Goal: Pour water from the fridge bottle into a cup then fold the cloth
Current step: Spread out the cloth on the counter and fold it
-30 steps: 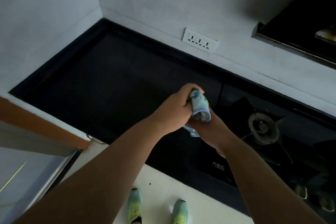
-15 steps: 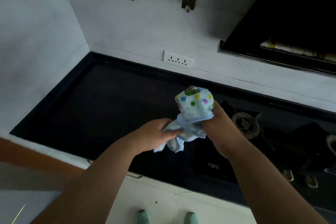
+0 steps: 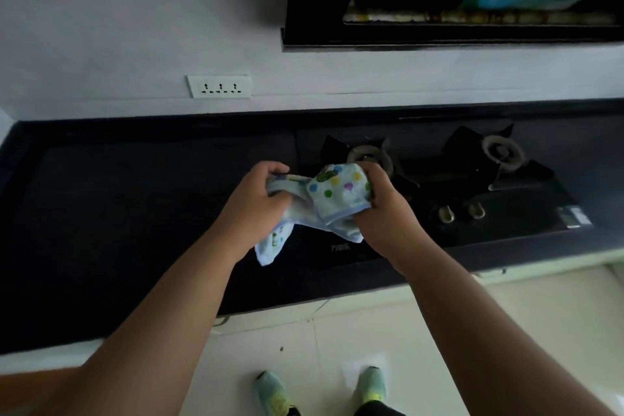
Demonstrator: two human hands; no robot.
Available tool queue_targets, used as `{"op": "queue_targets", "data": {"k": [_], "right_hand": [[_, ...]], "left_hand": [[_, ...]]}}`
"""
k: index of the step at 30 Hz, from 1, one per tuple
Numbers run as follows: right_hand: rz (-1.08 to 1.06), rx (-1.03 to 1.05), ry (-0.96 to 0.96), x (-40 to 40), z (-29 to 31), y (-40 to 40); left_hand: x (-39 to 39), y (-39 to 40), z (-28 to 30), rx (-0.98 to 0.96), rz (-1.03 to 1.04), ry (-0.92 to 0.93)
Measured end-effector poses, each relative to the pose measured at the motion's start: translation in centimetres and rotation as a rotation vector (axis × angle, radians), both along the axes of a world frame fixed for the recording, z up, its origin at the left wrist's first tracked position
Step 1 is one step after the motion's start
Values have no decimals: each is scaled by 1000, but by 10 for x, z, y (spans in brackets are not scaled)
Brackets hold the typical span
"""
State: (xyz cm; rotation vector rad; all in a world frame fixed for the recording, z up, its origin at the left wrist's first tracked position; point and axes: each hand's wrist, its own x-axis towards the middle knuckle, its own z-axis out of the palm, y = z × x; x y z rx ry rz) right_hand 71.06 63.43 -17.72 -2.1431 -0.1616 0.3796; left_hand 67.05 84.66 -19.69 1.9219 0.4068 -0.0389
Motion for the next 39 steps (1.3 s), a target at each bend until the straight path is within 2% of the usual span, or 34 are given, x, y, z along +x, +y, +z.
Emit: {"op": "queue_targets", "data": {"k": [8,11,14,19,21,24,28,32,37,39], "right_hand": [[-141,-16,10,-23,10,-86],[-176,9,-8,-31,15,-122],[-241,17,-23,-46,22,-170],[-362,-11,-9,-88,28,-273],[-444,21,10,-106,30,-318],[-592,75,-6,-133,35,-381],[-682,-28,-7,-161,35,-453],[-752,-43,36,-176,31,-500],[-873,73,33,-174,21,-551],[-903,42,45,-168,21,-571]], "left_hand": [[0,-78,23,174,-102,-81],[-3,-119,30,178,-129,-68],[-7,-172,35,72,-125,-64],[-18,-284,52,-224,-176,-69],[-23,-330,60,-257,-240,-89],[-32,-391,66,-204,-358,-129],[-39,-461,67,-126,-507,-136],[-38,-518,67,-118,-635,-124],[-13,-586,58,-102,-777,-85],[2,-615,55,-113,-840,-84]]}}
